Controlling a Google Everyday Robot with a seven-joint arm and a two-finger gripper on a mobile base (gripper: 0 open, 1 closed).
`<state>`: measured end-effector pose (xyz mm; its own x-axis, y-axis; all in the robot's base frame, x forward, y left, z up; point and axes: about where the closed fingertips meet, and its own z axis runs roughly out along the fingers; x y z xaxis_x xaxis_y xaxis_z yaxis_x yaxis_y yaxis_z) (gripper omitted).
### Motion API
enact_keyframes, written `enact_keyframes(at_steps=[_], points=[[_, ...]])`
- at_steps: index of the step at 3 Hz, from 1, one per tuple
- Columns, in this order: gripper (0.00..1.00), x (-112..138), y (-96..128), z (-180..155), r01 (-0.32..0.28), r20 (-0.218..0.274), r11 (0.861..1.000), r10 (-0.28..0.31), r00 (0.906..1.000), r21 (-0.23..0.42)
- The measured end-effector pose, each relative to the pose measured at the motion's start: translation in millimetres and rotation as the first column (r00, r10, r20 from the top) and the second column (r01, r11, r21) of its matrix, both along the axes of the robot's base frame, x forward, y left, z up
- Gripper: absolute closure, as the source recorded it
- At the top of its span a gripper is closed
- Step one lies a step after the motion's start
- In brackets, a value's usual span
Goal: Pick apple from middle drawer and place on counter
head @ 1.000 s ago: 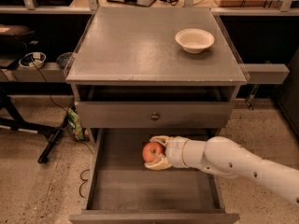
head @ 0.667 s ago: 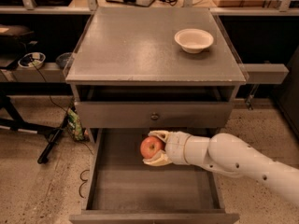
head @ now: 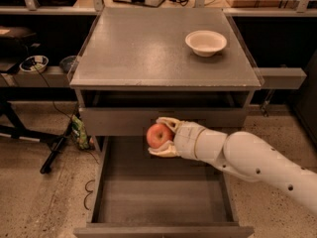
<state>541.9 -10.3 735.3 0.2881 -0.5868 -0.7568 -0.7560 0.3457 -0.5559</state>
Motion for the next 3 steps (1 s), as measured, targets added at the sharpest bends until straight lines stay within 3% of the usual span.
enact_keyframes(at_steps=[1, 2, 3], points=[[1.0, 16.3, 1.2, 23.3, 0.031, 0.047, 0.999, -0.032, 0.9984, 0.004], [1.0, 13.1, 4.4, 24.0, 0.034, 0.054, 0.999, -0.034, 0.998, 0.008], [1.0, 16.7, 2.1, 48.7, 0.06, 0.12, 0.997, -0.064, 0.9907, 0.04]])
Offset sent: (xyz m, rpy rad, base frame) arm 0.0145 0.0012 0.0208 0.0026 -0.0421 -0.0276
